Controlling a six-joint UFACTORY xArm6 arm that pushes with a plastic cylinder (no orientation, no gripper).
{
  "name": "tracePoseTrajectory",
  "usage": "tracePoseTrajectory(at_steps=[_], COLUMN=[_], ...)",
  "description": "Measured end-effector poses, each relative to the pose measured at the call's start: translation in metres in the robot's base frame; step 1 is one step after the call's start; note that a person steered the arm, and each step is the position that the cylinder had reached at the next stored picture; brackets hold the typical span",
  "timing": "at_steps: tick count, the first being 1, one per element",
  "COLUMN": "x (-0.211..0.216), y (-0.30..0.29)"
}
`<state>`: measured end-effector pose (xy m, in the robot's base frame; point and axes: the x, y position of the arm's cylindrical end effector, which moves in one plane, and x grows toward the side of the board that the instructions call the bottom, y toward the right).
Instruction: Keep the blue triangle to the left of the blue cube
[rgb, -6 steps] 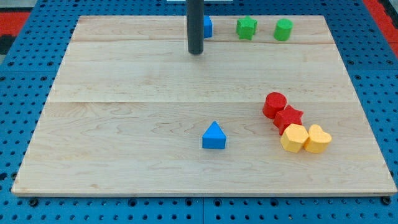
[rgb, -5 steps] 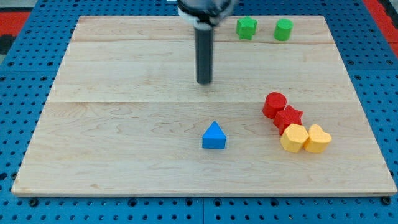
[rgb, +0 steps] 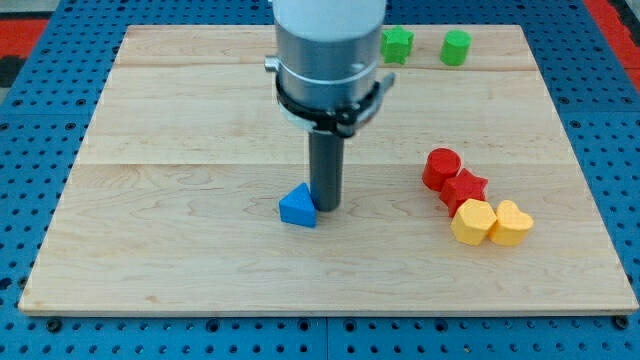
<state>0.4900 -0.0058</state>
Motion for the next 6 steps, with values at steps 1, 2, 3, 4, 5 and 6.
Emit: tracePoseTrajectory(at_steps=[1, 2, 3, 4, 5, 6], x=[0.037, 0.050, 0.003, -0.015, 0.021, 0.058], y=[0.004, 0.001, -0.031, -0.050, -0.034, -0.021])
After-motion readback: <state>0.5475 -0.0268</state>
